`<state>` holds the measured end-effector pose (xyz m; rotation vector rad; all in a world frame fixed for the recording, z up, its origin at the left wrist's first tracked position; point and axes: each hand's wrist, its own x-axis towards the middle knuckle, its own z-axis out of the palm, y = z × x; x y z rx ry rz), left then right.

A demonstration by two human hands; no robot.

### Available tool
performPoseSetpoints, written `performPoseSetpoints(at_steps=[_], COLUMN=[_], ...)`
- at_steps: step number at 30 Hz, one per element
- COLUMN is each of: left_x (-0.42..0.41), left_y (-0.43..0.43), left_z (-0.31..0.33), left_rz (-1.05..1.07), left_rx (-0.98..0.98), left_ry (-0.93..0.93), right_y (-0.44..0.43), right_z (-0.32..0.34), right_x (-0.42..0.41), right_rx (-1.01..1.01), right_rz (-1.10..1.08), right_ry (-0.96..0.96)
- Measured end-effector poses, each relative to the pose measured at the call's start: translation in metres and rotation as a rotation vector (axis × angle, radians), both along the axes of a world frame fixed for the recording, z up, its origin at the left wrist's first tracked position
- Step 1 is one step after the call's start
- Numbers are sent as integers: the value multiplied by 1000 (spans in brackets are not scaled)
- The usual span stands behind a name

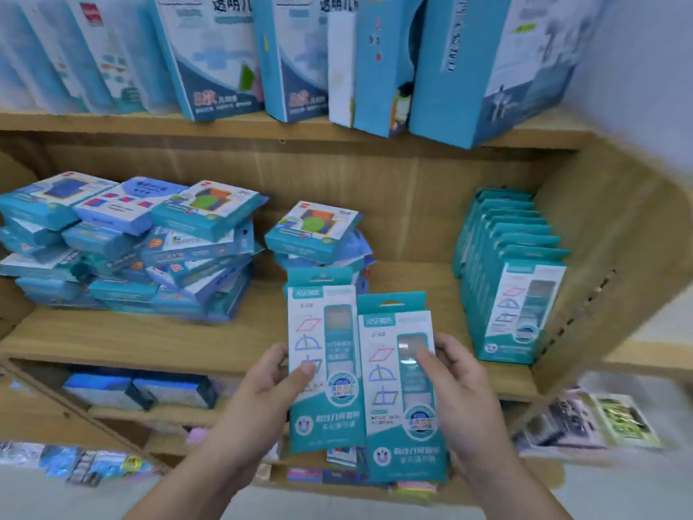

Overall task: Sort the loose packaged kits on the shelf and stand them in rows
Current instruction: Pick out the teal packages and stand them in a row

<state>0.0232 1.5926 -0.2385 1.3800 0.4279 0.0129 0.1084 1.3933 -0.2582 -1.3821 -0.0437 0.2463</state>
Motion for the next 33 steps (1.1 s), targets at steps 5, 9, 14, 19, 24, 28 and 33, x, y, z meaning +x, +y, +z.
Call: performPoseSetpoints(at_steps=[5,9,14,19,24,28,33], left_x=[35,69,108,142,173,189,195], left_y=[-59,-95,-136,-164,-180,-188,-196], left_z=[-9,-14,-12,-18,-26,-38,-46], left_rz=[-26,-65,-117,-166,-106,-46,-46], left_rx=[95,186,209,281,430,529,561], left_ry=[-4,-42,-183,-233,-222,-221,-206], right_y=[-71,-117,-152,-170,-178,-179,-181], right_z=[-5,-7,-8,-11,-16,-16,-22], right_x=[2,6,10,14,16,15,16], right_rx=[-58,-95,-120,-240,-291,-297,-326], right_rz=[-147,-266,-321,-327,-355,-354,-359], right_ry=[31,41,17,-70,-94,-98,-104])
